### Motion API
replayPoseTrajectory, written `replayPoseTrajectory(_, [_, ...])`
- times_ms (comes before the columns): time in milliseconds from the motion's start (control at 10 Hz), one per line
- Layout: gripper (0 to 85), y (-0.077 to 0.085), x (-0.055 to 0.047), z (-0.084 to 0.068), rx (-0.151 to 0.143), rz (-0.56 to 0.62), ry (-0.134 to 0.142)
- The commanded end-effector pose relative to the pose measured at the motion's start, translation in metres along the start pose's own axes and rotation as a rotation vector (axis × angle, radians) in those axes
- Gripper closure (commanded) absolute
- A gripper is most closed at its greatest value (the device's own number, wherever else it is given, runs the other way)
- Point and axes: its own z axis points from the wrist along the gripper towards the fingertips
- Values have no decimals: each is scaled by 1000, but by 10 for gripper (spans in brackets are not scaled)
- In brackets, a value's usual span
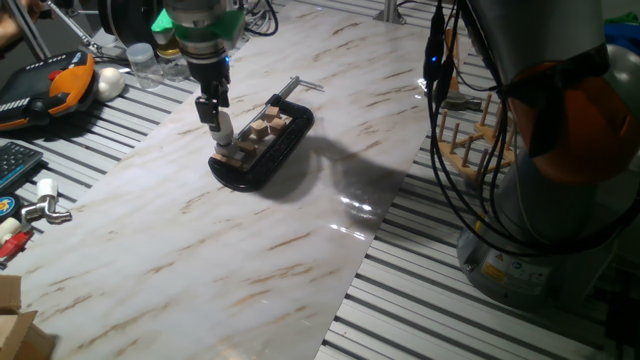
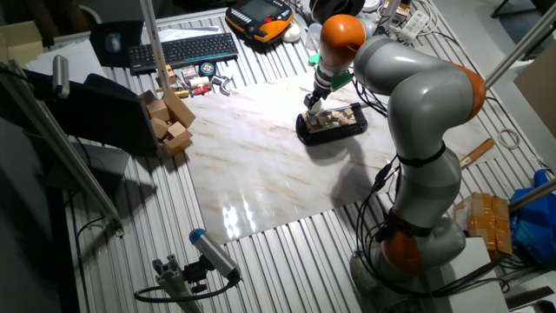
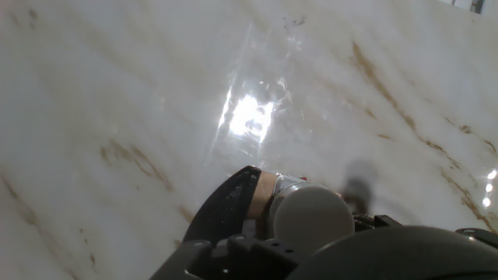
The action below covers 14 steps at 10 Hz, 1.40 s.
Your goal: Install the light bulb by rotating it
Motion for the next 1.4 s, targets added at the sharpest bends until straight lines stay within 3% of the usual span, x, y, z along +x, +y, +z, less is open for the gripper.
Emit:
replayPoseTrajectory(0, [170, 0, 0, 0, -14, -49, 4])
replayPoseTrajectory(300, [170, 0, 0, 2, -33, -73, 4])
replayPoseTrajectory(800, [170, 1, 0, 7, -23, -77, -10])
replayPoseTrajectory(900, [340, 1, -1, 8, -23, -77, -10])
replayPoseTrajectory(1300, [340, 1, -1, 9, -23, -78, -7])
